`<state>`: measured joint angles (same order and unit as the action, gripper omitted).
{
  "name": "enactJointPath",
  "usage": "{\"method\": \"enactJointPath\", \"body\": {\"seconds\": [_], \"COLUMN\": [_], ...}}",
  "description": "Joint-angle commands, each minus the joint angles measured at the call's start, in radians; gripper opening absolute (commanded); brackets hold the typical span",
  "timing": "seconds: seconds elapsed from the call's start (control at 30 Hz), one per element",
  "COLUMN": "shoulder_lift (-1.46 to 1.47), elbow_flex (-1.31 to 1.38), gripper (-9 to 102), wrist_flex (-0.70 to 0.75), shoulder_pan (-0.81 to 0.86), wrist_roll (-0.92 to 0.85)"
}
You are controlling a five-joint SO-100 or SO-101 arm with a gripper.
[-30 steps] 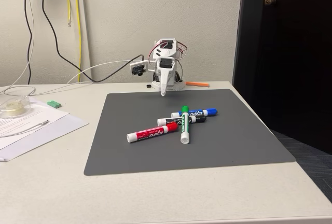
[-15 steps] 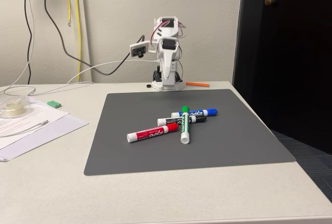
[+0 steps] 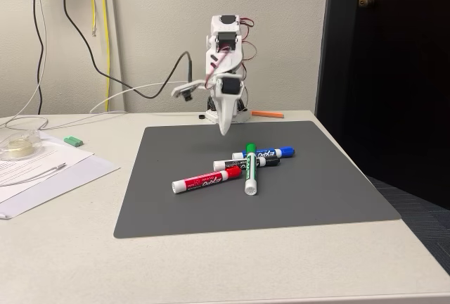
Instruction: Pick up the black marker.
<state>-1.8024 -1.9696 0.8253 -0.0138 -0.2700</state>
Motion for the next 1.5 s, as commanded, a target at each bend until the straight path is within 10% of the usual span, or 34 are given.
{"method": "enactJointPath", "body": {"seconds": [0.0,1.47], "shoulder_lift": [0.026,0.333], "elbow_flex": [0.067,0.127], "gripper": [0,18], "wrist_flex": [0.003,-0.112], "shoulder_pan": [-0.012,-0.003], "wrist_roll": [-0.012,-0.334]}}
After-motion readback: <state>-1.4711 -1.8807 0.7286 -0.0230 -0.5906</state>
